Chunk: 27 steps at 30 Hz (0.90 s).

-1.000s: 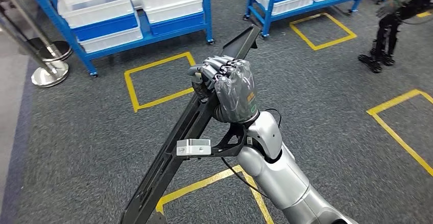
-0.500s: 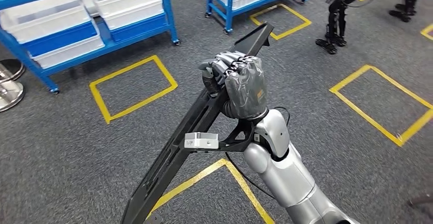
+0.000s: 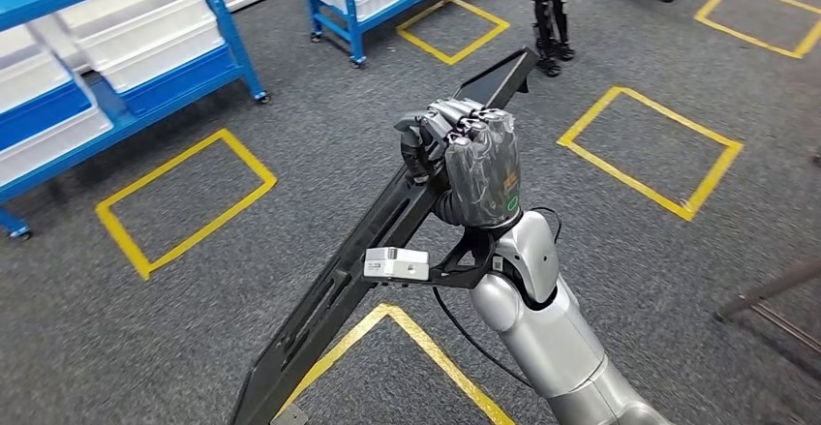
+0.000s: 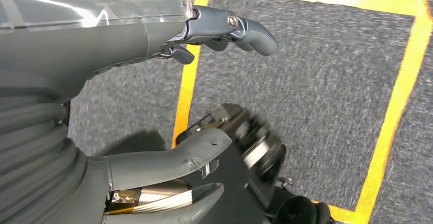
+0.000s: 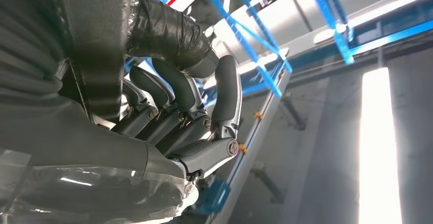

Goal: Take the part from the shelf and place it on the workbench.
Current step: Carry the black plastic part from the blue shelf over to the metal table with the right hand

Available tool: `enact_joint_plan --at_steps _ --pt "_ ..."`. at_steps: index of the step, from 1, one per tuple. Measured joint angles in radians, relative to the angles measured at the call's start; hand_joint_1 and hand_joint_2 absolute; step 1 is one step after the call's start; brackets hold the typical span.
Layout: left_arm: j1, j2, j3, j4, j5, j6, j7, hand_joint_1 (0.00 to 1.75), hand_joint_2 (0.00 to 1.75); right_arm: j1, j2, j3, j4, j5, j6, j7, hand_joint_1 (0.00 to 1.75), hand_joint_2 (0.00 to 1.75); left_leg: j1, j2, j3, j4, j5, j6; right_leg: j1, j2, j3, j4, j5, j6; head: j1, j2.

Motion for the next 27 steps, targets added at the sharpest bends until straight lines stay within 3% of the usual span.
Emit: enact_joint_plan --at_steps 2,3,5,7,9,11,12,14,16,17,18,20,22,24,26,27 --pt "0.002 0.004 0.0 0.0 -0.007 0.002 0.004 0.0 1.75 0.001 0.0 0.0 0.0 -0.001 -0.002 -0.001 1.75 1.75 -0.002 -0.04 0.034 -0.075 0.02 0.01 -0.004 0.023 -0.005 0.0 0.004 0.008 0.0 0.0" --pt "0.002 0.005 0.001 0.0 -0.008 0.002 0.008 0.0 1.75 0.001 -0.001 -0.001 0.0 -0.001 -0.003 -0.001 1.75 1.75 -0.003 -0.043 0.039 -0.084 0.018 0.013 -0.008 0.035 -0.009 -0.002 0.009 0.015 0.0 0.0" --pt "0.001 0.004 0.001 0.0 -0.008 0.001 0.013 0.0 1.75 0.003 -0.001 -0.006 0.0 -0.003 -0.005 -0.001 1.75 1.75 -0.003 -0.017 0.047 -0.105 0.028 0.016 -0.01 0.048 -0.013 -0.011 0.016 0.029 0.0 0.0" --pt "0.001 0.004 0.001 0.0 -0.008 0.002 0.014 0.0 1.75 0.002 -0.002 -0.011 -0.002 -0.004 -0.007 -0.001 1.75 1.75 0.002 0.012 0.056 -0.131 0.043 0.022 -0.005 0.004 -0.028 0.014 -0.006 0.039 0.001 0.0" --pt "0.003 0.004 0.002 0.0 -0.008 0.003 0.016 0.0 1.75 0.001 -0.003 -0.014 -0.002 -0.006 -0.009 -0.001 1.75 1.75 0.001 0.042 0.06 -0.139 0.046 0.027 -0.006 -0.061 -0.072 0.11 -0.064 0.046 0.003 0.0" --pt "0.008 0.004 0.003 0.001 -0.008 0.003 0.018 0.0 1.75 0.003 -0.004 -0.014 0.0 -0.006 -0.009 -0.001 1.75 1.75 0.0 0.076 0.058 -0.134 0.043 0.029 -0.011 -0.087 -0.112 0.201 -0.098 0.054 0.004 0.0" --pt "0.009 0.004 0.004 0.001 -0.008 0.003 0.019 0.0 1.75 0.004 -0.005 -0.015 0.001 -0.007 -0.009 -0.002 1.75 1.75 0.0 0.091 0.058 -0.131 0.04 0.027 -0.013 -0.095 -0.111 0.205 -0.089 0.058 0.003 0.0" --pt "0.009 0.003 0.005 0.001 -0.009 0.002 0.018 0.0 1.75 0.004 -0.007 -0.015 0.004 -0.007 -0.009 -0.002 1.75 1.75 0.001 0.119 0.056 -0.12 0.031 0.021 -0.017 -0.121 -0.061 0.12 -0.038 0.062 0.004 0.0" --pt "0.008 0.004 0.007 0.001 -0.009 0.002 0.017 0.0 1.75 0.003 -0.008 -0.017 0.004 -0.007 -0.009 -0.003 1.75 1.75 -0.003 0.141 0.054 -0.105 0.019 0.008 -0.012 -0.164 -0.009 0.027 -0.009 0.054 0.003 0.0" --pt "0.007 0.004 0.008 0.001 -0.008 0.002 0.016 0.0 1.75 0.003 -0.008 -0.019 0.004 -0.007 -0.01 -0.004 1.75 1.75 -0.006 0.15 0.055 -0.1 0.014 0.001 -0.008 -0.176 0.001 0.006 -0.008 0.047 0.003 0.0" --pt "0.006 0.004 0.009 0.001 -0.008 0.002 0.014 0.0 1.75 0.003 -0.008 -0.021 0.004 -0.007 -0.01 -0.005 1.75 1.75 -0.008 0.158 0.056 -0.098 0.011 -0.005 -0.004 -0.176 0.0 0.005 -0.012 0.039 0.003 0.0" --pt "0.003 0.004 0.01 0.001 -0.009 0.003 0.013 0.0 1.75 0.002 -0.008 -0.024 0.005 -0.007 -0.01 -0.005 1.75 1.75 -0.005 0.168 0.061 -0.097 0.005 -0.016 -0.005 -0.151 -0.004 0.002 -0.008 0.024 0.003 0.0" --pt "0.0 0.004 0.011 0.001 -0.009 0.003 0.011 0.0 1.75 -0.001 -0.008 -0.026 0.005 -0.007 -0.011 -0.005 1.75 1.75 0.001 0.128 0.05 -0.062 -0.027 -0.025 -0.008 -0.127 -0.004 -0.002 -0.003 0.011 0.003 0.0" --pt "0.002 0.003 0.013 0.001 -0.011 0.004 0.011 0.0 1.75 -0.003 -0.007 -0.026 0.006 -0.007 -0.011 -0.005 1.75 1.75 0.003 0.074 0.003 0.045 -0.089 -0.027 -0.008 -0.102 -0.004 -0.004 0.0 0.002 0.003 0.0" --pt "0.007 0.003 0.014 0.001 -0.015 0.004 0.011 0.0 1.75 -0.003 -0.006 -0.026 0.009 -0.007 -0.011 -0.005 1.75 1.75 0.002 0.058 -0.053 0.157 -0.127 -0.025 -0.004 -0.072 -0.006 -0.003 0.002 -0.002 0.003 0.0" --pt "0.008 0.003 0.015 0.001 -0.016 0.004 0.011 0.0 1.75 -0.004 -0.006 -0.026 0.011 -0.007 -0.011 -0.005 1.75 1.75 0.002 0.055 -0.064 0.175 -0.121 -0.022 -0.002 -0.056 -0.006 -0.003 0.003 -0.003 0.003 0.0"
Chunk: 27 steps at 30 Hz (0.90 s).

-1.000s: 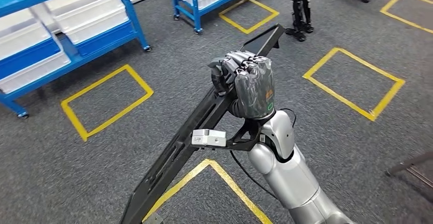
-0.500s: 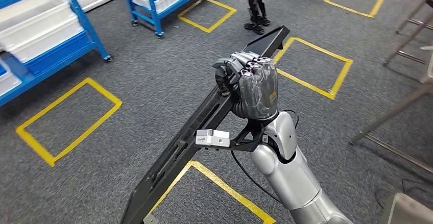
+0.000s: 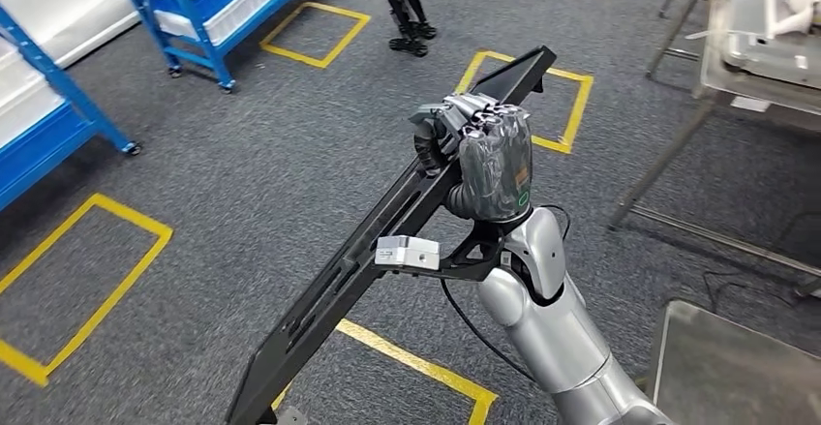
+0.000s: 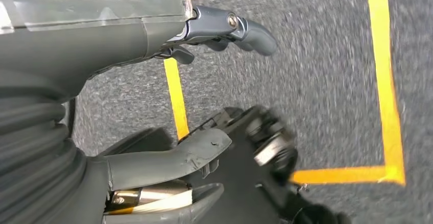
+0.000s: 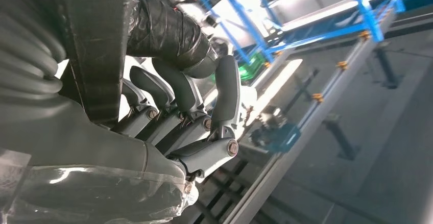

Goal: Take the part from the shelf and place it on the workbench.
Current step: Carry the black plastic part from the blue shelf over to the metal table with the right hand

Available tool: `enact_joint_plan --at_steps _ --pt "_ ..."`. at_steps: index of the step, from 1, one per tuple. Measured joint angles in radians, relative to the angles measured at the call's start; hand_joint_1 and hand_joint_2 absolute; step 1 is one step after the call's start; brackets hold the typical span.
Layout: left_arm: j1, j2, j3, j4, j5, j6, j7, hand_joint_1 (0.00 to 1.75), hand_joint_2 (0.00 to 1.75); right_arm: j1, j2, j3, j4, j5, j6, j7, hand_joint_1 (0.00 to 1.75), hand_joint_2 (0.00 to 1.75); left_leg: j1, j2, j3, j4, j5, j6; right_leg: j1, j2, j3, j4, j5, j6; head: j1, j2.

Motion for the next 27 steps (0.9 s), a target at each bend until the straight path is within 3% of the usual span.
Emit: enact_joint_plan --at_steps 2,4,6,8,9,11,12,14,15,16,18,20,21,23,25,27 --pt "-0.001 0.0 0.0 0.0 -0.001 0.0 0.0 0.0 1.75 -0.001 0.0 -0.001 0.003 0.0 0.0 0.0 1.75 1.75 -0.002 -0.013 0.027 -0.075 0.064 0.012 0.003 0.031 0.001 0.002 0.001 0.0 0.0 0.0" --pt "-0.002 0.002 0.001 0.0 -0.001 0.0 0.0 0.0 1.75 -0.004 0.0 -0.002 0.004 0.0 0.0 0.0 1.75 1.75 -0.003 -0.064 0.077 -0.196 0.123 0.03 0.002 0.059 -0.001 0.003 0.003 0.003 0.0 0.0" --pt "-0.002 0.005 0.002 0.0 -0.002 0.001 0.0 0.0 1.75 -0.006 0.0 -0.003 0.006 0.0 0.0 0.0 1.75 1.75 -0.007 -0.098 0.102 -0.254 0.136 0.04 -0.004 0.082 -0.007 0.003 0.009 0.013 0.0 0.0" --pt "-0.003 0.003 0.002 0.0 -0.002 0.001 0.0 0.0 1.75 -0.006 0.0 -0.005 0.007 -0.001 -0.001 0.0 1.75 1.75 -0.008 -0.079 0.109 -0.269 0.141 0.042 -0.008 0.102 -0.013 -0.003 0.017 0.027 0.0 0.0" --pt "-0.005 0.002 0.002 0.0 -0.002 0.001 0.0 0.0 1.75 -0.007 -0.001 -0.006 0.007 -0.001 -0.001 0.0 1.75 1.75 -0.006 -0.066 0.113 -0.279 0.147 0.044 -0.006 0.088 -0.016 -0.002 0.016 0.033 0.0 0.0" --pt "-0.007 0.0 0.002 0.0 -0.003 0.001 0.0 0.0 1.75 -0.012 -0.002 -0.009 0.007 -0.001 -0.001 -0.001 1.75 1.75 -0.001 -0.036 0.12 -0.299 0.158 0.049 -0.002 0.025 -0.039 0.043 -0.018 0.043 0.001 0.0" --pt "-0.006 0.0 0.002 0.0 -0.003 0.002 0.0 0.0 1.75 -0.014 -0.002 -0.01 0.008 -0.001 -0.001 -0.001 1.75 1.75 -0.002 -0.021 0.122 -0.303 0.16 0.051 -0.002 -0.011 -0.062 0.092 -0.048 0.046 0.002 0.0" --pt "-0.003 0.0 0.002 0.0 -0.005 0.002 0.0 0.0 1.75 -0.016 -0.003 -0.01 0.011 -0.001 -0.001 -0.001 1.75 1.75 -0.003 0.009 0.12 -0.302 0.159 0.053 -0.007 -0.036 -0.111 0.201 -0.098 0.053 0.002 0.0" --pt "-0.002 -0.001 0.002 0.0 -0.006 0.002 0.0 0.0 1.75 -0.015 -0.003 -0.011 0.013 -0.001 -0.001 -0.001 1.75 1.75 -0.003 0.025 0.119 -0.3 0.158 0.053 -0.01 -0.04 -0.121 0.226 -0.101 0.057 0.002 0.0" --pt "-0.002 -0.002 0.002 0.0 -0.007 0.001 -0.001 0.0 1.75 -0.015 -0.004 -0.011 0.015 -0.001 -0.001 -0.001 1.75 1.75 -0.002 0.04 0.119 -0.298 0.156 0.051 -0.013 -0.046 -0.113 0.218 -0.087 0.06 0.002 0.0" --pt "-0.004 -0.005 0.002 0.0 -0.008 0.0 -0.001 0.0 1.75 -0.017 -0.005 -0.011 0.017 -0.001 -0.001 -0.002 1.75 1.75 0.0 0.067 0.118 -0.288 0.148 0.043 -0.017 -0.076 -0.051 0.113 -0.034 0.065 0.002 0.0" --pt "-0.006 -0.006 0.002 0.0 -0.009 -0.004 0.0 0.0 1.75 -0.021 -0.004 -0.013 0.018 -0.001 -0.001 -0.002 1.75 1.75 -0.004 0.087 0.117 -0.274 0.136 0.03 -0.009 -0.112 -0.001 0.02 -0.008 0.057 0.002 0.0" --pt "-0.007 -0.006 0.002 0.0 -0.009 -0.007 0.0 0.0 1.75 -0.024 -0.005 -0.015 0.019 -0.001 -0.001 -0.002 1.75 1.75 -0.007 0.096 0.117 -0.27 0.132 0.023 -0.005 -0.118 0.004 0.005 -0.01 0.049 0.001 0.0" --pt "-0.01 -0.007 0.002 0.0 -0.01 -0.017 0.001 0.0 1.75 -0.028 -0.005 -0.021 0.023 -0.001 0.0 -0.002 1.75 1.75 -0.008 0.115 0.121 -0.269 0.129 0.011 -0.001 -0.097 0.0 0.006 -0.009 0.032 0.0 0.0" --pt "-0.013 -0.007 0.002 0.0 -0.01 -0.024 0.003 0.0 1.75 -0.033 -0.006 -0.025 0.026 -0.001 0.0 -0.001 1.75 1.75 -0.002 0.092 0.117 -0.252 0.109 0.003 -0.004 -0.075 0.0 0.001 -0.005 0.019 0.0 0.0" --pt "-0.013 -0.007 0.002 0.0 -0.01 -0.027 0.004 0.0 1.75 -0.039 -0.006 -0.027 0.029 -0.001 0.0 0.0 1.75 1.75 0.002 0.036 0.081 -0.167 0.054 -0.002 -0.007 -0.052 0.0 -0.003 0.0 0.009 0.0 0.0"
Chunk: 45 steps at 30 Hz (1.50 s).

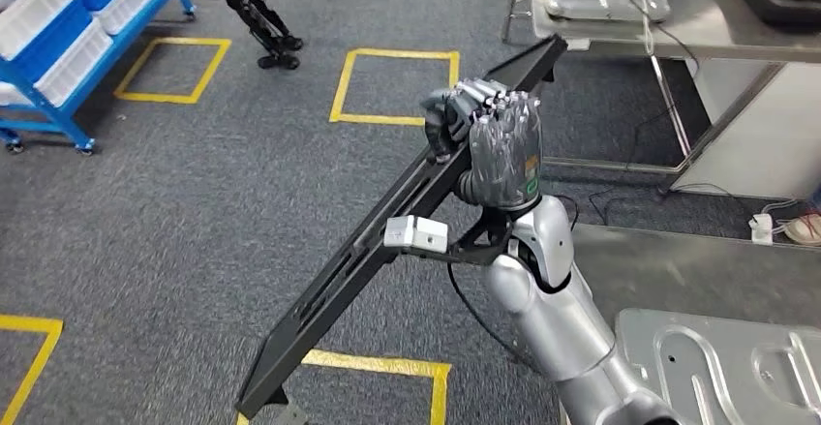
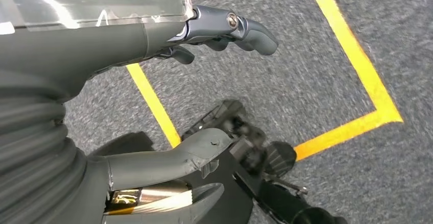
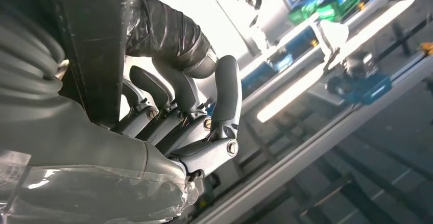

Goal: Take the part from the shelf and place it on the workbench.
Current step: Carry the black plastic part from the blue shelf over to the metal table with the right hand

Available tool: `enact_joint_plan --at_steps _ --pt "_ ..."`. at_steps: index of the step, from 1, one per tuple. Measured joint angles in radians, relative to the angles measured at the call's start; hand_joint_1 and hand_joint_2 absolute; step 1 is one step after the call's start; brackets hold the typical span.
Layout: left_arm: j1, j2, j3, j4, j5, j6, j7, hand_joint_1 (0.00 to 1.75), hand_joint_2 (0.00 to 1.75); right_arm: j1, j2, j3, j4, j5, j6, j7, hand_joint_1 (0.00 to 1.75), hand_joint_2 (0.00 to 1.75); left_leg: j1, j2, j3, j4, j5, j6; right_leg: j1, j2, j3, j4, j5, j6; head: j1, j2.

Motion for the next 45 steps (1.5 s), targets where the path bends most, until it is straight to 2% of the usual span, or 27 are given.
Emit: enact_joint_plan --at_steps 2,3,4,6,7,9,11,12,13,16,18,19,21,22,24,25,27,29,31,33,34,36,38,40,42,43,45 --pt "0.004 0.0 0.0 0.0 0.0 -0.004 0.002 0.0 1.75 -0.003 0.0 0.0 0.006 0.0 0.0 0.0 1.75 1.75 0.0 -0.029 -0.059 0.123 -0.051 0.0 0.002 0.028 -0.001 0.001 0.002 -0.005 0.0 0.0" --pt "0.006 0.0 0.0 0.0 0.0 -0.006 0.004 0.0 1.75 -0.003 0.0 0.0 0.01 0.0 0.001 0.001 1.75 1.75 0.0 -0.034 -0.078 0.158 -0.054 0.001 0.004 0.043 -0.002 0.001 0.002 -0.006 0.0 0.0" --pt "0.007 0.0 0.0 0.0 0.0 -0.009 0.004 0.0 1.75 -0.003 0.0 -0.001 0.013 0.0 0.001 0.002 1.75 1.75 -0.001 -0.037 -0.081 0.157 -0.037 0.004 0.005 0.059 -0.002 0.003 0.002 -0.006 0.0 0.0" --pt "0.005 0.0 0.0 0.0 0.0 -0.012 0.005 0.0 1.75 -0.006 0.0 -0.002 0.019 0.0 0.002 0.004 1.75 1.75 -0.001 -0.062 -0.045 0.06 0.035 0.015 0.006 0.09 -0.001 0.006 0.003 -0.006 0.0 0.0" --pt "0.005 0.001 0.0 0.0 0.0 -0.014 0.006 0.0 1.75 -0.009 0.0 -0.004 0.021 0.0 0.003 0.005 1.75 1.75 0.0 -0.091 -0.021 0.003 0.064 0.023 0.006 0.104 -0.003 0.008 0.003 -0.004 0.0 0.0" --pt "0.004 0.003 0.001 0.0 0.0 -0.016 0.008 0.0 1.75 -0.015 -0.001 -0.008 0.026 0.0 0.005 0.006 1.75 1.75 -0.001 -0.137 0.009 -0.072 0.085 0.034 0.002 0.129 -0.01 0.01 0.008 0.005 0.0 0.0" --pt "0.001 0.003 0.002 0.0 -0.001 -0.019 0.009 0.0 1.75 -0.018 -0.004 -0.017 0.032 0.001 0.007 0.008 1.75 1.75 -0.004 -0.131 0.018 -0.092 0.085 0.038 -0.005 0.156 -0.018 0.004 0.017 0.022 -0.001 0.0" --pt "-0.001 0.002 0.002 0.0 -0.001 -0.02 0.01 0.0 1.75 -0.018 -0.006 -0.023 0.034 0.001 0.008 0.009 1.75 1.75 -0.003 -0.117 0.021 -0.1 0.089 0.04 -0.006 0.152 -0.021 0.002 0.02 0.029 -0.001 0.0" --pt "-0.002 0.002 0.002 0.0 -0.001 -0.021 0.01 0.0 1.75 -0.02 -0.008 -0.027 0.036 0.001 0.008 0.011 1.75 1.75 -0.002 -0.104 0.025 -0.11 0.095 0.043 -0.004 0.131 -0.024 0.007 0.015 0.035 0.0 0.0" --pt "-0.002 0.0 0.003 0.0 -0.002 -0.023 0.01 0.0 1.75 -0.027 -0.012 -0.034 0.039 0.001 0.007 0.014 1.75 1.75 -0.001 -0.057 0.033 -0.126 0.104 0.054 0.0 0.032 -0.081 0.127 -0.06 0.048 0.004 0.0" --pt "0.001 0.0 0.004 0.0 -0.003 -0.025 0.01 0.0 1.75 -0.025 -0.014 -0.04 0.043 0.001 0.007 0.016 1.75 1.75 -0.002 -0.023 0.032 -0.125 0.102 0.055 -0.004 0.013 -0.125 0.224 -0.097 0.054 0.004 0.0" --pt "0.001 -0.001 0.004 0.0 -0.003 -0.026 0.01 0.0 1.75 -0.024 -0.016 -0.043 0.045 0.002 0.007 0.016 1.75 1.75 -0.002 -0.007 0.032 -0.124 0.101 0.054 -0.006 0.009 -0.126 0.23 -0.09 0.057 0.004 0.0" --pt "0.0 -0.002 0.005 0.0 -0.003 -0.028 0.01 0.0 1.75 -0.024 -0.02 -0.049 0.047 0.004 0.007 0.018 1.75 1.75 -0.001 0.021 0.033 -0.119 0.095 0.049 -0.008 -0.013 -0.076 0.144 -0.036 0.057 0.004 0.0" --pt "-0.001 -0.002 0.006 0.0 -0.004 -0.029 0.01 0.0 1.75 -0.025 -0.022 -0.053 0.047 0.004 0.006 0.019 1.75 1.75 -0.003 0.034 0.033 -0.115 0.09 0.044 -0.003 -0.038 -0.042 0.083 -0.015 0.054 0.004 0.0" --pt "-0.001 -0.002 0.007 0.0 -0.004 -0.029 0.01 0.0 1.75 -0.027 -0.024 -0.063 0.047 0.004 0.005 0.022 1.75 1.75 -0.008 0.054 0.034 -0.108 0.081 0.033 0.007 -0.069 -0.003 0.007 0.004 0.042 0.003 0.0" --pt "-0.001 -0.002 0.007 0.0 -0.004 -0.03 0.01 0.0 1.75 -0.027 -0.027 -0.07 0.047 0.004 0.005 0.023 1.75 1.75 -0.012 0.064 0.035 -0.106 0.078 0.027 0.012 -0.069 -0.003 0.0 0.0 0.036 0.003 0.0" --pt "-0.003 -0.002 0.008 0.0 -0.004 -0.03 0.01 0.0 1.75 -0.027 -0.033 -0.082 0.048 0.004 0.004 0.024 1.75 1.75 -0.011 0.079 0.04 -0.106 0.072 0.017 0.009 -0.043 -0.005 -0.002 0.003 0.024 0.003 0.0" --pt "-0.005 -0.002 0.008 0.0 -0.004 -0.03 0.01 0.0 1.75 -0.028 -0.037 -0.09 0.048 0.004 0.004 0.025 1.75 1.75 -0.006 0.043 0.031 -0.074 0.042 0.009 0.004 -0.02 -0.003 -0.009 0.008 0.012 0.003 0.0" --pt "-0.003 -0.002 0.01 0.0 -0.004 -0.03 0.01 0.0 1.75 -0.029 -0.038 -0.093 0.049 0.004 0.004 0.025 1.75 1.75 -0.003 -0.015 -0.014 0.031 -0.018 0.006 0.002 0.004 -0.002 -0.012 0.01 0.003 0.003 0.0" --pt "0.001 -0.002 0.011 0.0 -0.004 -0.03 0.011 0.0 1.75 -0.027 -0.038 -0.093 0.053 0.004 0.004 0.025 1.75 1.75 -0.003 -0.034 -0.071 0.145 -0.058 0.006 0.004 0.033 -0.002 -0.011 0.011 -0.001 0.003 0.0" --pt "0.003 -0.002 0.012 0.0 -0.004 -0.03 0.011 0.0 1.75 -0.026 -0.038 -0.094 0.055 0.004 0.004 0.025 1.75 1.75 -0.003 -0.037 -0.083 0.164 -0.052 0.007 0.005 0.049 -0.002 -0.01 0.011 -0.002 0.003 0.0" --pt "0.004 -0.002 0.014 0.0 -0.004 -0.031 0.011 0.0 1.75 -0.025 -0.039 -0.097 0.057 0.004 0.004 0.025 1.75 1.75 -0.002 -0.046 -0.059 0.096 0.01 0.012 0.005 0.079 -0.002 -0.006 0.011 -0.001 0.003 0.0" --pt "0.003 -0.001 0.016 0.0 -0.006 -0.031 0.011 0.0 1.75 -0.027 -0.039 -0.104 0.058 0.004 0.004 0.027 1.75 1.75 0.001 -0.093 -0.01 -0.022 0.068 0.021 0.004 0.107 -0.005 -0.001 0.011 0.003 0.003 0.0" --pt "0.002 -0.001 0.018 0.0 -0.009 -0.031 0.011 0.0 1.75 -0.028 -0.042 -0.114 0.06 0.004 0.003 0.028 1.75 1.75 0.001 -0.131 0.013 -0.08 0.08 0.026 0.0 0.131 -0.015 0.001 0.016 0.014 0.003 0.0" --pt "0.001 -0.001 0.019 0.0 -0.01 -0.032 0.011 0.0 1.75 -0.027 -0.046 -0.126 0.061 0.004 0.003 0.03 1.75 1.75 0.0 -0.116 0.019 -0.093 0.083 0.031 -0.005 0.151 -0.023 -0.003 0.024 0.03 0.002 0.0" --pt "0.001 -0.001 0.02 0.0 -0.01 -0.032 0.01 0.0 1.75 -0.026 -0.049 -0.134 0.061 0.004 0.003 0.031 1.75 1.75 0.001 -0.104 0.022 -0.101 0.088 0.037 -0.004 0.138 -0.025 -0.001 0.022 0.036 0.003 0.0" --pt "-0.001 -0.002 0.021 0.0 -0.01 -0.033 0.01 0.0 1.75 -0.028 -0.055 -0.147 0.061 0.004 0.003 0.033 1.75 1.75 0.004 -0.076 0.029 -0.115 0.097 0.051 0.001 0.075 -0.049 0.049 -0.011 0.048 0.008 0.0"
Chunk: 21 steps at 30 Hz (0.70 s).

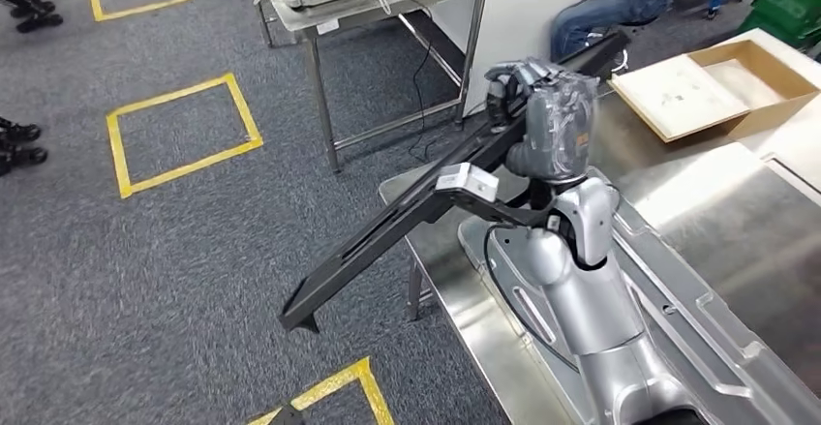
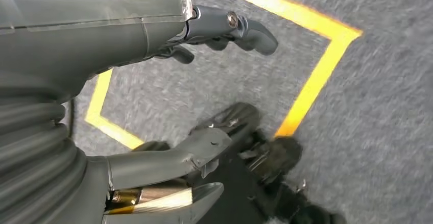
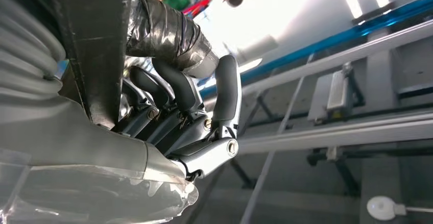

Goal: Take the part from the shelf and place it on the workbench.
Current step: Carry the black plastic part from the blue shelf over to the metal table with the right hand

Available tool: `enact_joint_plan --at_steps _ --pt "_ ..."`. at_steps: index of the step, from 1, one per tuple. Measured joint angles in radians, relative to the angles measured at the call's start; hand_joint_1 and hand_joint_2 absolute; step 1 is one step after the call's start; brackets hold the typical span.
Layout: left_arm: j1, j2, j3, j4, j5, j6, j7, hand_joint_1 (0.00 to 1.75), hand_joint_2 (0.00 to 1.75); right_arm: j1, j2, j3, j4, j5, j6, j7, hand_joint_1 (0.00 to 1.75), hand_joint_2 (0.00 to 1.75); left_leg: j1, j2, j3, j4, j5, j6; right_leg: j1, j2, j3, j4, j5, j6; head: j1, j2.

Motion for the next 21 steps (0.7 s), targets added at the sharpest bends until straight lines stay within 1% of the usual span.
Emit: enact_joint_plan --at_steps 1,2,3,4,5,6,7,8,9,10,11,12,13,14,15,16,17,18,19,20,21 --pt "0.0 0.0 0.001 0.0 0.0 0.0 0.0 0.0 1.75 -0.001 -0.001 -0.004 0.0 0.0 0.0 0.0 1.75 1.75 -0.003 0.014 0.002 -0.002 0.001 0.004 0.001 -0.035 -0.023 0.052 -0.029 0.005 0.002 0.0" --pt "0.002 0.0 0.002 0.0 0.0 0.0 0.0 0.0 1.75 -0.001 -0.002 -0.006 0.002 0.0 0.0 0.001 1.75 1.75 -0.004 0.029 0.002 -0.002 0.0 0.006 -0.001 -0.054 -0.052 0.113 -0.058 0.009 0.003 0.0" --pt "0.003 0.0 0.003 0.0 0.0 0.0 0.0 0.0 1.75 0.001 -0.003 -0.008 0.003 0.0 0.0 0.001 1.75 1.75 -0.005 0.045 0.002 -0.002 -0.001 0.007 -0.003 -0.062 -0.076 0.164 -0.077 0.013 0.004 0.0" --pt "0.004 0.001 0.003 0.0 0.0 -0.001 0.0 0.0 1.75 0.003 -0.004 -0.01 0.005 0.0 0.0 0.001 1.75 1.75 -0.006 0.06 0.002 -0.001 -0.002 0.007 -0.005 -0.066 -0.087 0.188 -0.079 0.015 0.004 0.0" --pt "0.004 0.001 0.003 0.0 -0.001 -0.002 0.0 0.0 1.75 0.004 -0.006 -0.013 0.006 0.0 0.0 0.001 1.75 1.75 -0.006 0.075 0.002 0.001 -0.004 0.006 -0.006 -0.07 -0.079 0.178 -0.064 0.017 0.004 0.0" --pt "0.003 0.001 0.004 0.0 -0.001 -0.003 0.0 0.0 1.75 0.004 -0.008 -0.016 0.007 0.0 0.0 0.001 1.75 1.75 -0.006 0.088 0.002 0.003 -0.008 0.004 -0.007 -0.078 -0.052 0.132 -0.037 0.016 0.004 0.0" --pt "0.002 0.001 0.004 0.0 -0.001 -0.005 0.0 0.0 1.75 0.003 -0.01 -0.019 0.008 -0.001 0.0 0.002 1.75 1.75 -0.007 0.1 0.004 0.006 -0.012 0.001 -0.005 -0.101 -0.016 0.067 -0.012 0.014 0.004 0.0" --pt "0.001 0.0 0.004 0.0 -0.002 -0.007 -0.001 0.0 1.75 0.001 -0.01 -0.021 0.008 -0.001 0.0 0.002 1.75 1.75 -0.01 0.111 0.005 0.01 -0.017 -0.004 0.001 -0.124 0.016 0.008 0.006 0.008 0.003 0.0" --pt "0.0 0.001 0.004 0.0 -0.002 -0.009 -0.002 0.0 1.75 -0.001 -0.01 -0.023 0.007 -0.002 0.0 0.002 1.75 1.75 -0.013 0.121 0.007 0.012 -0.021 -0.01 0.006 -0.14 0.037 -0.032 0.016 0.0 0.003 0.0" --pt "0.0 0.001 0.004 0.0 -0.002 -0.01 -0.002 0.0 1.75 -0.003 -0.011 -0.025 0.008 -0.003 0.0 0.002 1.75 1.75 -0.016 0.132 0.009 0.013 -0.025 -0.016 0.011 -0.149 0.046 -0.051 0.016 -0.008 0.003 0.0" --pt "-0.001 0.001 0.004 0.0 -0.002 -0.011 -0.002 0.0 1.75 -0.004 -0.013 -0.027 0.008 -0.003 0.0 0.003 1.75 1.75 -0.019 0.143 0.011 0.013 -0.027 -0.021 0.015 -0.139 0.044 -0.052 0.016 -0.016 0.003 0.0" --pt "-0.002 0.001 0.004 0.0 -0.003 -0.012 -0.002 0.0 1.75 -0.004 -0.015 -0.03 0.009 -0.004 0.0 0.003 1.75 1.75 -0.02 0.154 0.015 0.011 -0.029 -0.025 0.013 -0.126 0.043 -0.054 0.017 -0.022 0.003 0.0" --pt "-0.004 0.001 0.004 0.0 -0.003 -0.012 -0.002 0.0 1.75 -0.005 -0.017 -0.033 0.009 -0.004 0.0 0.003 1.75 1.75 -0.019 0.15 0.017 0.014 -0.036 -0.03 0.011 -0.114 0.044 -0.057 0.02 -0.027 0.003 0.0" --pt "-0.007 0.002 0.004 0.0 -0.003 -0.013 -0.002 0.0 1.75 -0.006 -0.019 -0.035 0.01 -0.004 0.0 0.004 1.75 1.75 -0.017 0.131 0.014 0.028 -0.05 -0.034 0.008 -0.102 0.046 -0.061 0.022 -0.033 0.003 0.0" --pt "-0.008 0.002 0.005 0.0 -0.003 -0.013 -0.002 0.0 1.75 -0.008 -0.02 -0.037 0.01 -0.004 0.0 0.004 1.75 1.75 -0.014 0.104 0.001 0.061 -0.073 -0.037 0.005 -0.091 0.047 -0.064 0.024 -0.039 0.002 0.0" --pt "-0.008 0.002 0.005 0.0 -0.003 -0.013 -0.002 0.0 1.75 -0.009 -0.02 -0.038 0.011 -0.004 0.001 0.004 1.75 1.75 -0.012 0.072 -0.024 0.116 -0.104 -0.038 0.003 -0.079 0.048 -0.066 0.026 -0.043 0.003 0.0" --pt "-0.006 0.003 0.005 0.0 -0.003 -0.014 -0.002 0.0 1.75 -0.01 -0.021 -0.038 0.012 -0.004 0.001 0.004 1.75 1.75 -0.012 0.051 -0.055 0.181 -0.134 -0.038 0.003 -0.066 0.048 -0.065 0.026 -0.046 0.002 0.0" --pt "-0.004 0.003 0.006 0.0 -0.003 -0.014 -0.002 0.0 1.75 -0.01 -0.021 -0.038 0.014 -0.004 0.001 0.004 1.75 1.75 -0.012 0.042 -0.085 0.241 -0.156 -0.038 0.004 -0.052 0.048 -0.065 0.026 -0.048 0.002 0.0" --pt "-0.002 0.003 0.006 0.0 -0.004 -0.015 -0.002 0.0 1.75 -0.009 -0.021 -0.038 0.016 -0.004 0.001 0.004 1.75 1.75 -0.013 0.038 -0.107 0.28 -0.161 -0.038 0.004 -0.036 0.048 -0.064 0.026 -0.048 0.002 0.0" --pt "-0.001 0.003 0.006 0.0 -0.005 -0.015 -0.002 0.0 1.75 -0.009 -0.021 -0.038 0.017 -0.004 0.001 0.004 1.75 1.75 -0.012 0.037 -0.112 0.281 -0.145 -0.038 0.004 -0.021 0.048 -0.062 0.026 -0.048 0.003 0.0" --pt "-0.001 0.003 0.006 0.0 -0.006 -0.016 -0.002 0.0 1.75 -0.008 -0.022 -0.038 0.019 -0.004 0.001 0.004 1.75 1.75 -0.011 0.033 -0.1 0.246 -0.112 -0.037 0.004 -0.006 0.048 -0.06 0.025 -0.048 0.003 0.0"
